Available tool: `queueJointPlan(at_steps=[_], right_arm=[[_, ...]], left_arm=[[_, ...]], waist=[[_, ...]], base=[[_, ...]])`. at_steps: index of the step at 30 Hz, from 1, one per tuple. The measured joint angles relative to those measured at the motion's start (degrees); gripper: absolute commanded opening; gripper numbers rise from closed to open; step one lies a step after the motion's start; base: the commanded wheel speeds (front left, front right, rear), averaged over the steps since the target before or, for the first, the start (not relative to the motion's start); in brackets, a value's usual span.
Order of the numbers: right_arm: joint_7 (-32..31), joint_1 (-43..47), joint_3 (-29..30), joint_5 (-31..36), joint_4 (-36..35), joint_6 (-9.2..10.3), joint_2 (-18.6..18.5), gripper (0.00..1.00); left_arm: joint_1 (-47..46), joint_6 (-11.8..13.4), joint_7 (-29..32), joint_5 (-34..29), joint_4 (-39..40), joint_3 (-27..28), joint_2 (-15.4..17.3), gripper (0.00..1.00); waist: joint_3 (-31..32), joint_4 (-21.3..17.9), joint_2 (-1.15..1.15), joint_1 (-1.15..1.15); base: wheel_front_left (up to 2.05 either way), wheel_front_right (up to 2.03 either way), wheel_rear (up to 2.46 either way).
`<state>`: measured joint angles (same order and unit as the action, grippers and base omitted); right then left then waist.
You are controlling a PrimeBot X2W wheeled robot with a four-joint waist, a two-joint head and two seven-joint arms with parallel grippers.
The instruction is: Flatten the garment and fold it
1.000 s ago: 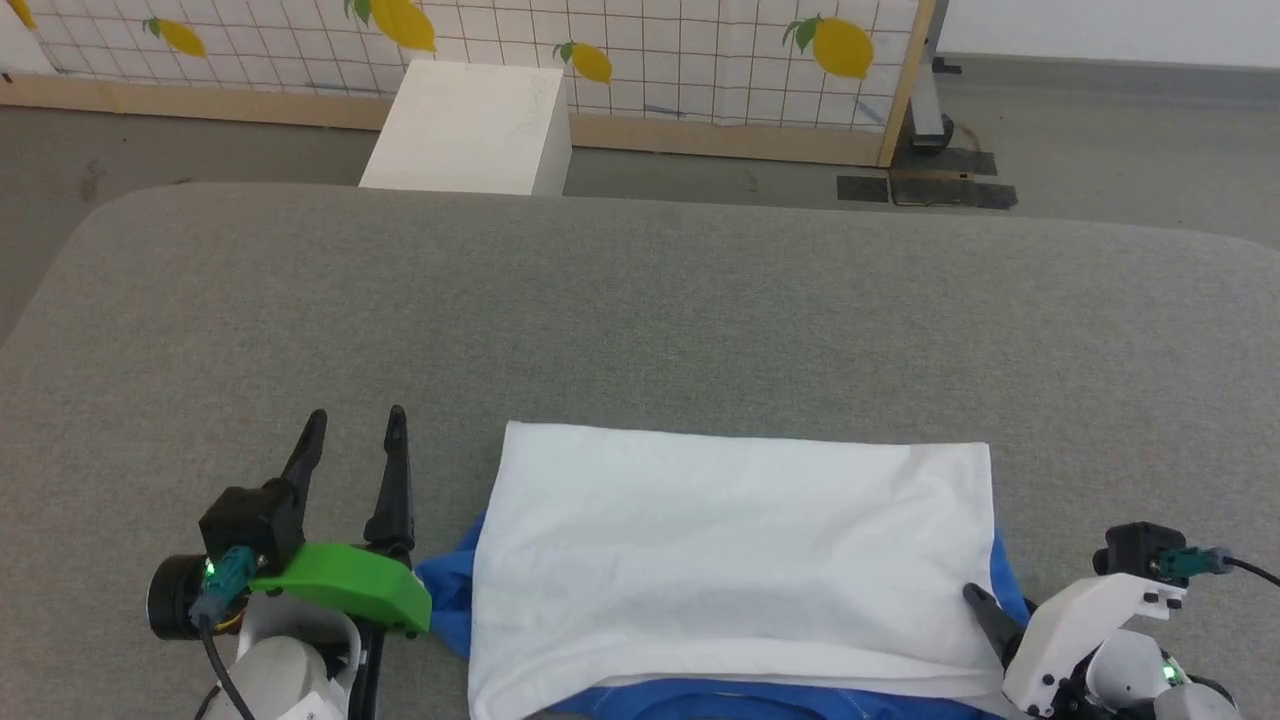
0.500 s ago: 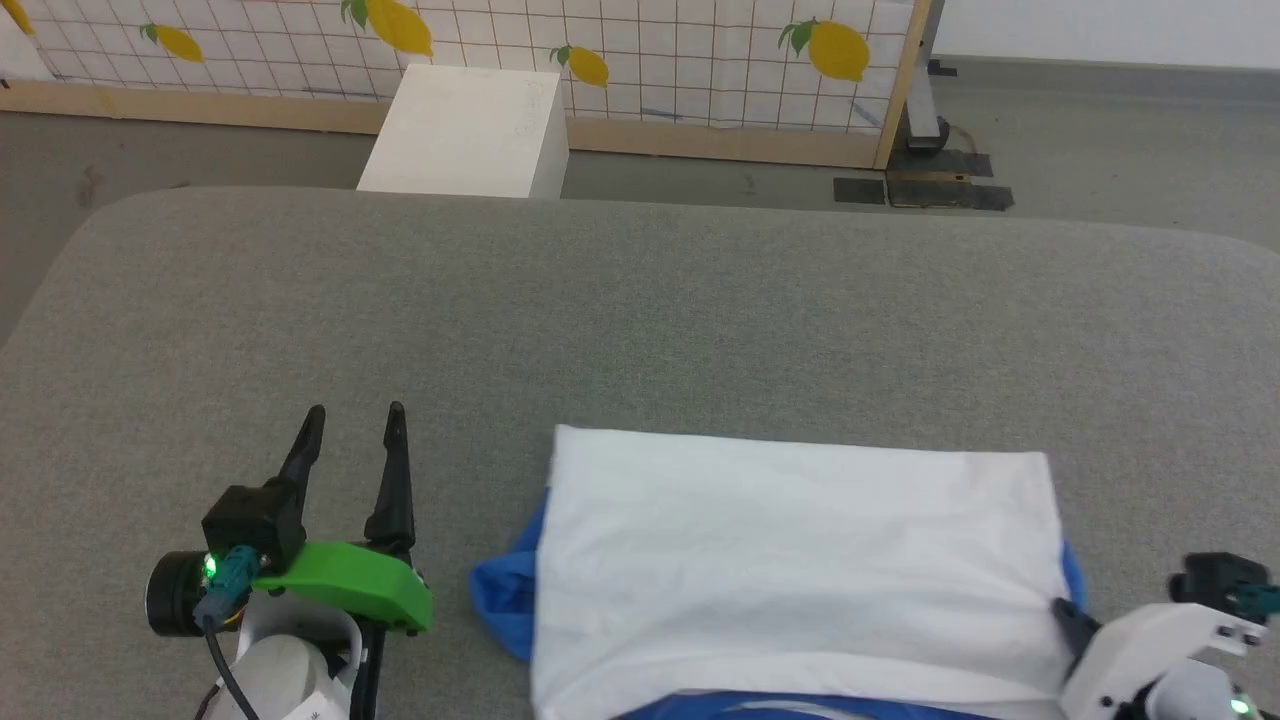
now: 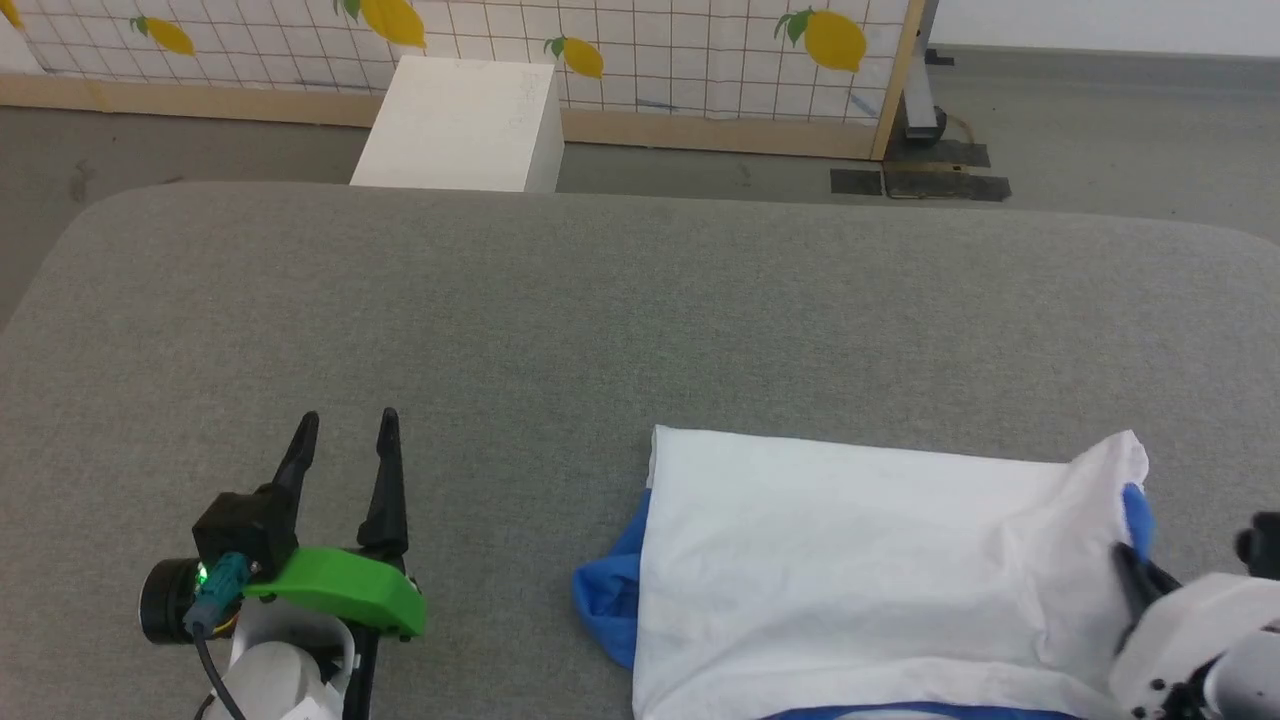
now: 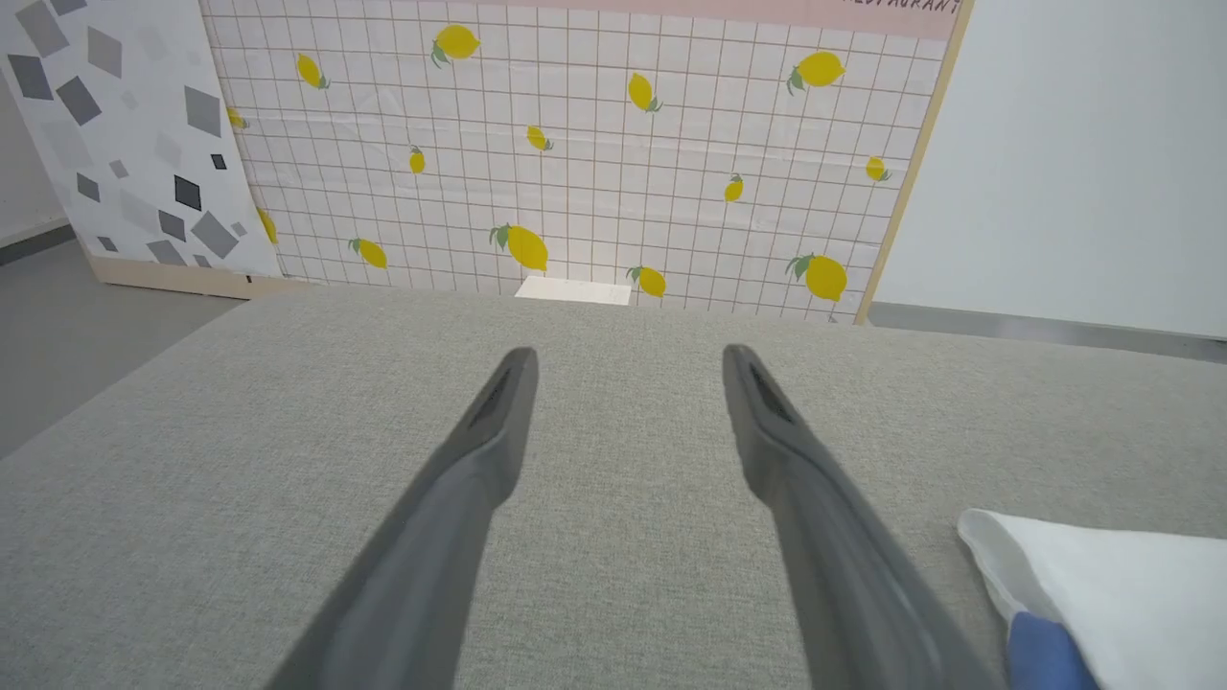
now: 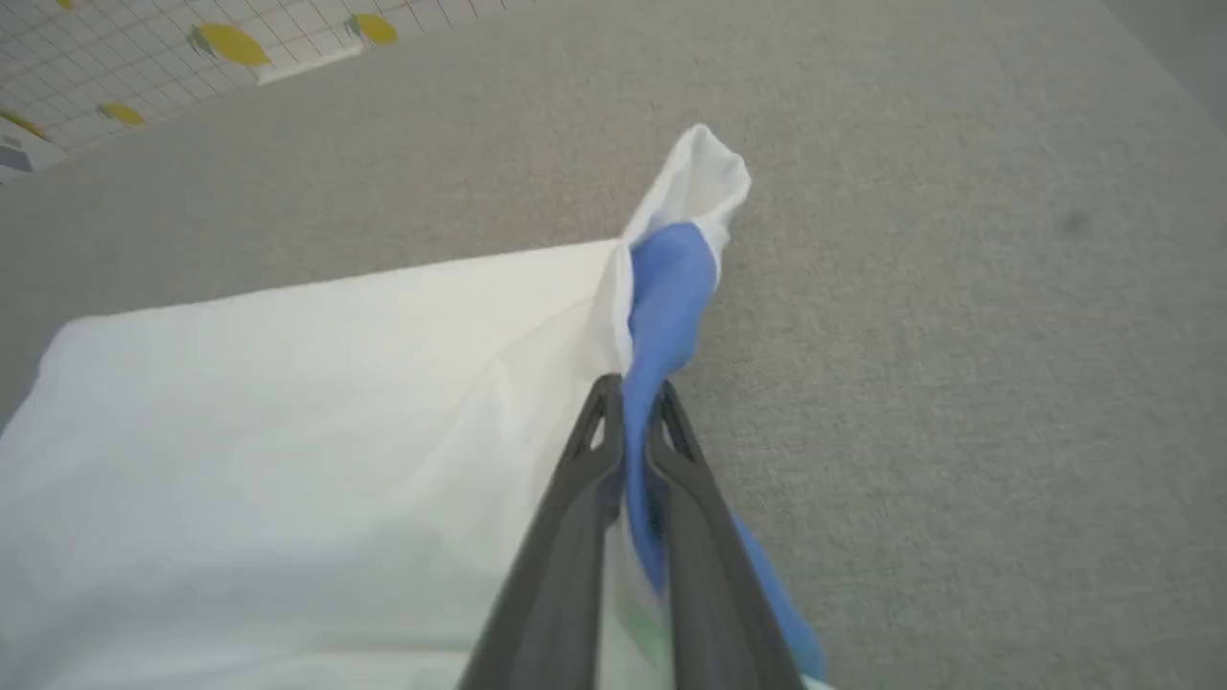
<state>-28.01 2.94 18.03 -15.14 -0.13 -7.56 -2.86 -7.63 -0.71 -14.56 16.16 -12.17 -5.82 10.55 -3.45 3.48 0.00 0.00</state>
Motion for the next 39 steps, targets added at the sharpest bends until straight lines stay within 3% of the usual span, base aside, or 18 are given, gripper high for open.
queueJointPlan(at_steps=[5, 11, 18, 28, 30, 35, 39], right_arm=[[-5.4, 3.8, -12.0, -4.4, -14.7, 0.0, 0.0, 0.0], [-8.1, 3.6, -24.3, -3.9, -19.9, 0.0, 0.0, 0.0], [-7.0, -4.7, -34.9, -3.1, -10.5, 0.0, 0.0, 0.0], [-6.9, -13.7, -42.1, -6.8, 5.7, 0.0, 0.0, 0.0], [-7.8, -14.3, -42.6, -8.2, 8.0, 0.0, 0.0, 1.0], [-6.1, -14.4, -43.4, -14.8, 9.0, 0.0, 0.0, 1.0], [4.6, -14.6, -41.8, -19.6, 4.0, 0.0, 0.0, 1.0]], left_arm=[[0.0, -0.3, 0.0, -0.1, -0.2, 0.2, -0.1, 1.0], [-0.1, -0.8, 0.0, -0.3, -0.4, 0.1, -0.6, 1.0], [-1.1, -1.8, -0.2, -0.6, -0.7, -0.6, -1.8, 1.0], [-2.2, -2.4, -0.2, -1.0, -1.3, -0.4, -2.9, 1.0], [-2.2, -2.8, -0.2, -1.1, -1.6, -0.3, -3.1, 1.0], [-2.2, -2.8, -0.2, -1.1, -2.0, 0.1, -3.4, 1.0], [-2.0, -3.3, -0.2, -1.5, -2.1, 0.8, -3.4, 1.0]], waist=[[0.1, 0.3, 0.0, 0.0], [-0.3, 0.9, 0.0, 0.0], [-2.2, 3.1, 0.0, 0.0], [-5.0, 6.1, 0.0, 0.0], [-5.3, 6.4, 0.0, 0.0], [-5.0, 6.5, 0.0, 0.01], [-3.8, 5.7, 0.0, 0.0]], base=[[0.0, 0.0, 0.0], [0.0, 0.0, 0.0], [0.0, 0.0, 0.0], [0.0, 0.0, 0.0], [0.0, 0.0, 0.0], [0.0, 0.0, 0.0], [0.0, 0.0, 0.0]])
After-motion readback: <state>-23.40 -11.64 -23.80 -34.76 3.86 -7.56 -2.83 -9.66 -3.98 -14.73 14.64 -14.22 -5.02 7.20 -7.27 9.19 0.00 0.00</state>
